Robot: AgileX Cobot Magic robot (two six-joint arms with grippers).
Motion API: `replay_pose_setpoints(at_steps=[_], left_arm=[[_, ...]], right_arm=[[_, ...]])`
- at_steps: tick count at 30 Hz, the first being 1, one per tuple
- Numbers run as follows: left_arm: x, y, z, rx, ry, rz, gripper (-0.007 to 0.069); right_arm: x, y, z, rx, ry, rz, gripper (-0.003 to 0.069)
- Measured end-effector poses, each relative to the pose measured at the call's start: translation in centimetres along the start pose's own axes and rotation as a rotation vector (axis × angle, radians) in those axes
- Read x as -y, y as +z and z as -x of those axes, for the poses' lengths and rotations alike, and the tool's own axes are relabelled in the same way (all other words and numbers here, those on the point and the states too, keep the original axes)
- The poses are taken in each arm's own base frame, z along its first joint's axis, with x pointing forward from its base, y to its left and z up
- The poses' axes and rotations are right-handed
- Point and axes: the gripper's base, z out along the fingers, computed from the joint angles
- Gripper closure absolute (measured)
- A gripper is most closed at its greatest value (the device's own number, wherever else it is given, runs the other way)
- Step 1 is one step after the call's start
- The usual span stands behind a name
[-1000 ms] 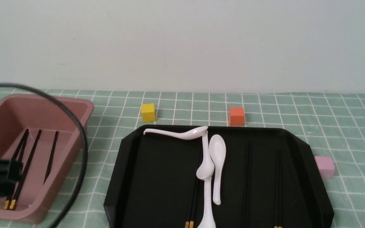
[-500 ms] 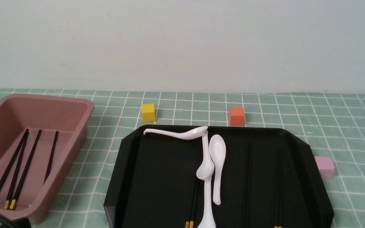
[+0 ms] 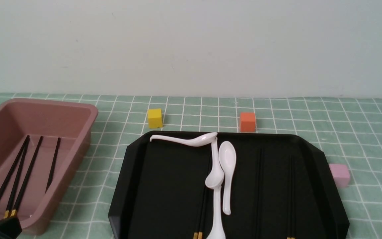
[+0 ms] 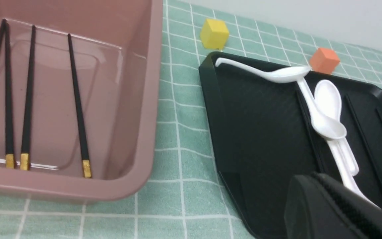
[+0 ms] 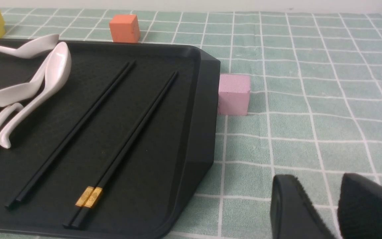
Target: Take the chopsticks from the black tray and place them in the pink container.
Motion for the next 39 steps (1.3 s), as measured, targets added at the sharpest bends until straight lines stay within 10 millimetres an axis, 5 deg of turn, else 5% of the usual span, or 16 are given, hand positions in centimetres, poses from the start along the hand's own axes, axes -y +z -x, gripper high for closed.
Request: replay_pose_setpoints(at_steps=[12,39], left_arm=[[-2.8,0.2,-5.8,0.193,0.045,0.048,0.0637],[-3.6,0.2,-7.0,0.084,0.054,0.093,0.0629]], right_arm=[[0.0,0.0,0.0,0.000,0.000,0.000,0.0419],[0.0,0.0,0.0,0.000,-0.001,0.000,0.0419]])
